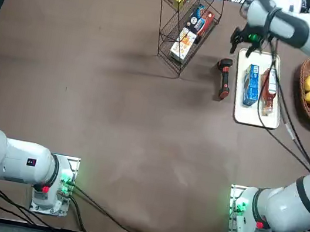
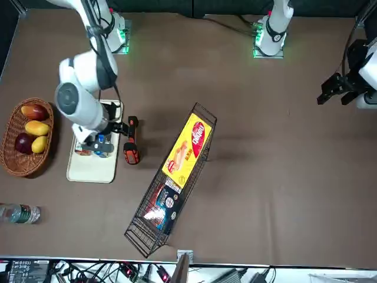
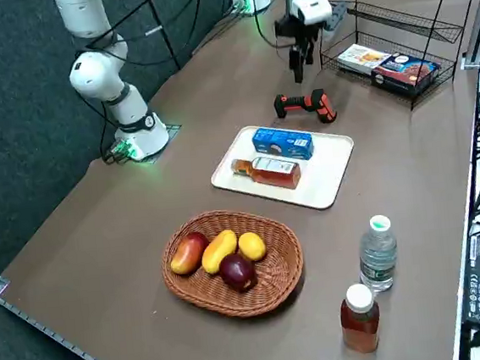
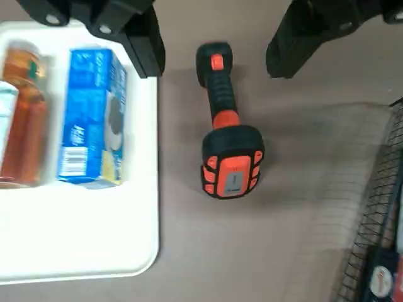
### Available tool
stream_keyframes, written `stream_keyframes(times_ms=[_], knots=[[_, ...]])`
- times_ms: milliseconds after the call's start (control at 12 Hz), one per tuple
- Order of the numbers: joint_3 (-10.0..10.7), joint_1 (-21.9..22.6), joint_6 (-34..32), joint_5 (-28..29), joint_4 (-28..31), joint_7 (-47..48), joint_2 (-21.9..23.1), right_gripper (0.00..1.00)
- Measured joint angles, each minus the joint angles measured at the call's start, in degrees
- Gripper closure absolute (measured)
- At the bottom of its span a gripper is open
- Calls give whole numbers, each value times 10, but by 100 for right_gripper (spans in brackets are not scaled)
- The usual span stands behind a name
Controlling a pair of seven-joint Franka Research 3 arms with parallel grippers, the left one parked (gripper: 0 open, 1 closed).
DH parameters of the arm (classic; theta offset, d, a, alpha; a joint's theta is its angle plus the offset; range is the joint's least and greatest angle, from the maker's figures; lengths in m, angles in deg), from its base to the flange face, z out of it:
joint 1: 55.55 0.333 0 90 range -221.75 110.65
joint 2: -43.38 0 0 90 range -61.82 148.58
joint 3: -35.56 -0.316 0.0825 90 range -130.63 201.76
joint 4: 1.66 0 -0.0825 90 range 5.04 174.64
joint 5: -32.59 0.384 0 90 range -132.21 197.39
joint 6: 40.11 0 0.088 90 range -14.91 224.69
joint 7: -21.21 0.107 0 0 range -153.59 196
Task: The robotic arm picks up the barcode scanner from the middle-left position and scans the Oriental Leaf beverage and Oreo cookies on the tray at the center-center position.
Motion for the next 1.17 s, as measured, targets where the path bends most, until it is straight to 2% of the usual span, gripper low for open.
stream_keyframes(times_ms=[167,417,750,1000,1167], knots=[[1,-11,-50,-1,-39,-4,17,0],[2,-31,-71,-4,-66,-47,51,0],[6,-99,-117,-6,-71,-166,107,0],[9,-132,-140,-7,-70,-189,138,0],[9,-138,-150,-15,-71,-192,153,0]])
